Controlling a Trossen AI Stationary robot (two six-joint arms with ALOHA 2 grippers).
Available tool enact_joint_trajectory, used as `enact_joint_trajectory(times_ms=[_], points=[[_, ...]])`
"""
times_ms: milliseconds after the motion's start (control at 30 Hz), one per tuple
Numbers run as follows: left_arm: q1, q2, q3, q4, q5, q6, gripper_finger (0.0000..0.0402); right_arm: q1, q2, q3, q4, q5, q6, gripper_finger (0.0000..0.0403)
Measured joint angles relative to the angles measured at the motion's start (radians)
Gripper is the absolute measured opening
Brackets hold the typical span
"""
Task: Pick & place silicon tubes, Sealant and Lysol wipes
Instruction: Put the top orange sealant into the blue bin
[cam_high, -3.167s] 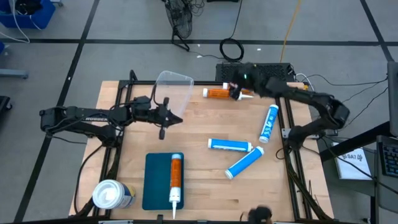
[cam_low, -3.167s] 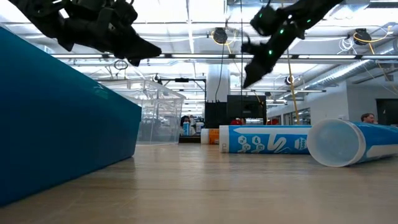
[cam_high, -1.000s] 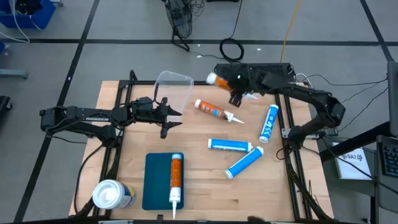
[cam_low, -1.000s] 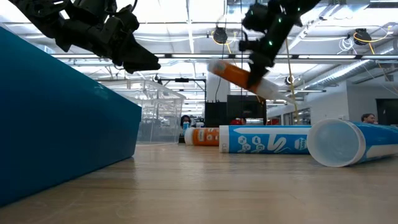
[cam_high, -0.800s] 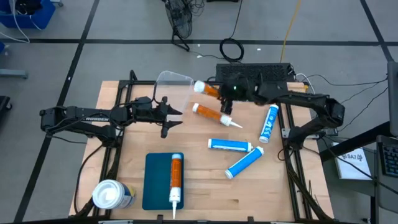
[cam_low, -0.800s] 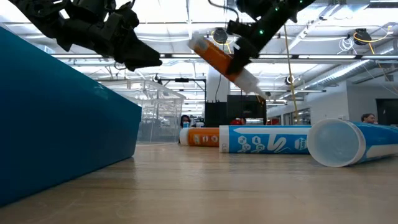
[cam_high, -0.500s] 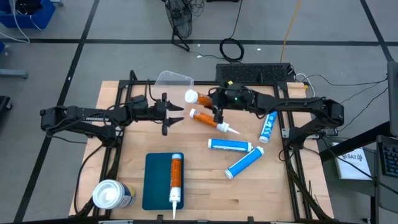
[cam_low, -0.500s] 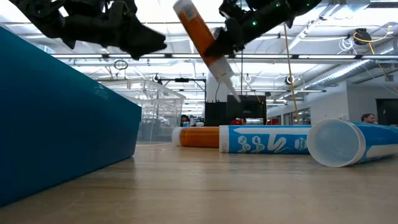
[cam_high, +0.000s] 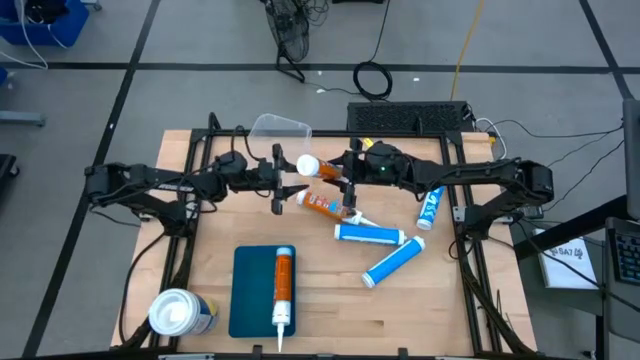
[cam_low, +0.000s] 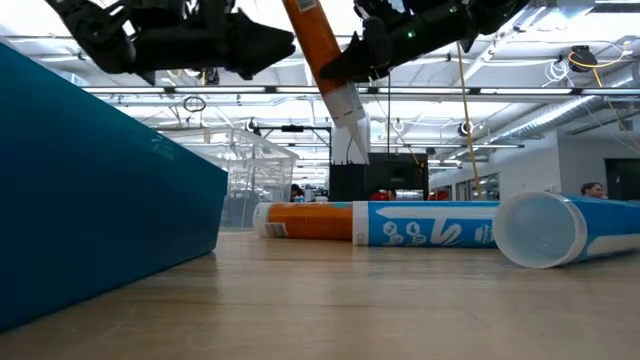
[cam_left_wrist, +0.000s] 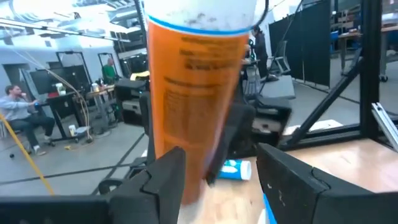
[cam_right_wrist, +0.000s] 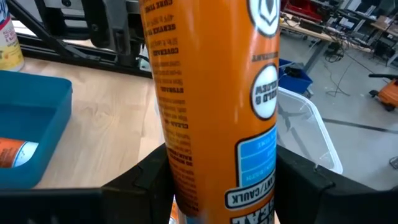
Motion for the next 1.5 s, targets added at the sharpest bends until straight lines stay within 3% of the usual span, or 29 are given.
enact_joint_trajectory(times_ms=[400, 633, 1067, 1500], points=[[0.001, 0.105, 0.124, 0.000, -0.028, 0.071, 0.0200, 0.000, -0.002, -0.024, 0.034, 0.000, 0.002, 0.0195], [0.001, 0.123, 0.149, -0.001, 0.038, 0.031, 0.0203, 0.000, -0.002, -0.024, 0.040, -0.005, -0.008, 0.0195], [-0.005, 0.123, 0.150, -0.002, 0.036, -0.001, 0.0297, -0.001, 0.001, -0.024, 0.040, -0.048, -0.010, 0.0195], [-0.020, 0.128, 0.182, -0.001, 0.037, -0.043, 0.0277, 0.000, 0.000, -0.024, 0.043, -0.051, -0.001, 0.0194]])
